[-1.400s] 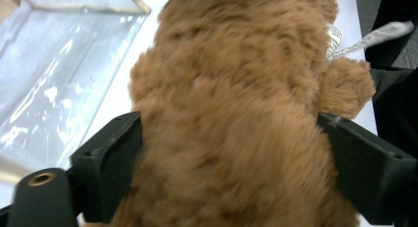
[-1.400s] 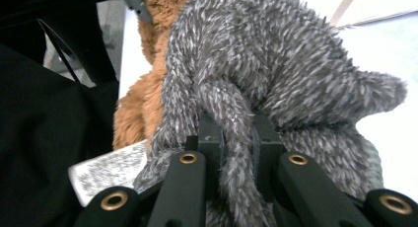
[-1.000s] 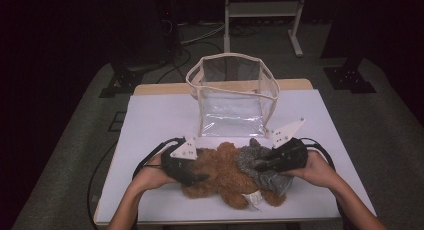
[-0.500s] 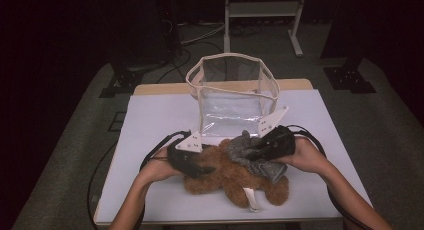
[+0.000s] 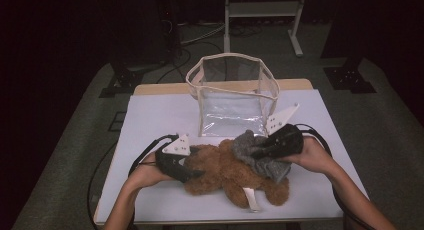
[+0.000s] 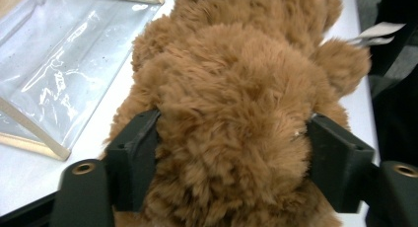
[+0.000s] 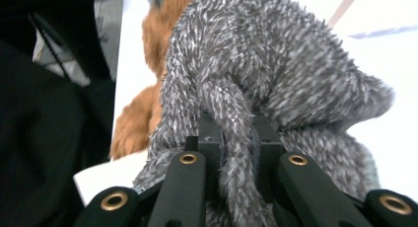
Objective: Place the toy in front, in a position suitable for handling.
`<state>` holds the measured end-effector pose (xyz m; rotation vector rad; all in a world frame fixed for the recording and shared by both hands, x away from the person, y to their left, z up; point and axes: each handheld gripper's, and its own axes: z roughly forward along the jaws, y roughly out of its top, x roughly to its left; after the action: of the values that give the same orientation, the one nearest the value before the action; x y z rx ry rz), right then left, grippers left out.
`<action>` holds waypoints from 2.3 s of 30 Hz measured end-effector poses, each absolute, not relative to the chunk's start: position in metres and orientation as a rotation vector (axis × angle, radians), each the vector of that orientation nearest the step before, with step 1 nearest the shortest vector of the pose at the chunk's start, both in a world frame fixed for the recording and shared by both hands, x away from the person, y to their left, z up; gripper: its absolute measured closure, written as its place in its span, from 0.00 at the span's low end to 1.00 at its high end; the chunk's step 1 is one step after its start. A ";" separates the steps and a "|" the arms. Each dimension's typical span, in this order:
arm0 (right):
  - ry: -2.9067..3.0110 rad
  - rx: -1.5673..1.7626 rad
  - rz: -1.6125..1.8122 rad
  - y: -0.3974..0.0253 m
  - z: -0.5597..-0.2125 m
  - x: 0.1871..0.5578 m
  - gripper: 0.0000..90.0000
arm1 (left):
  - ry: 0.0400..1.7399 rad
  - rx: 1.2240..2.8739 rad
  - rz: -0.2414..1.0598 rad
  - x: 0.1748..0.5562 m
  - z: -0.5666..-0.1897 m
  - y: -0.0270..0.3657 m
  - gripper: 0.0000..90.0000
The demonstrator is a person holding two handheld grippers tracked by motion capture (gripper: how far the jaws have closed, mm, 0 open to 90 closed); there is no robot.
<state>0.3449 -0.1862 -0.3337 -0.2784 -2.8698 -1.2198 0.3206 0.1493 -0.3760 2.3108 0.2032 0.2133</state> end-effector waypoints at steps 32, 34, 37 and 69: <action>-2.915 -0.179 -1.092 -0.126 -0.337 0.367 0.87 | 0.147 2.262 0.229 0.331 -0.374 0.130 0.28; -2.910 -0.191 -1.097 -0.131 -0.337 0.367 0.87 | 0.161 2.269 0.236 0.330 -0.371 0.135 0.25; -2.897 -0.245 -1.107 -0.149 -0.334 0.366 0.87 | 0.201 2.266 0.244 0.328 -0.369 0.144 0.21; -2.789 -0.305 -1.273 -0.177 -0.350 0.350 0.87 | 0.095 2.343 0.178 0.323 -0.360 0.111 0.27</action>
<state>0.3503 -0.1771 -0.3501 -0.3049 -2.7894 -1.2732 0.3229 0.1114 -0.3598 2.3433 0.0946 0.1782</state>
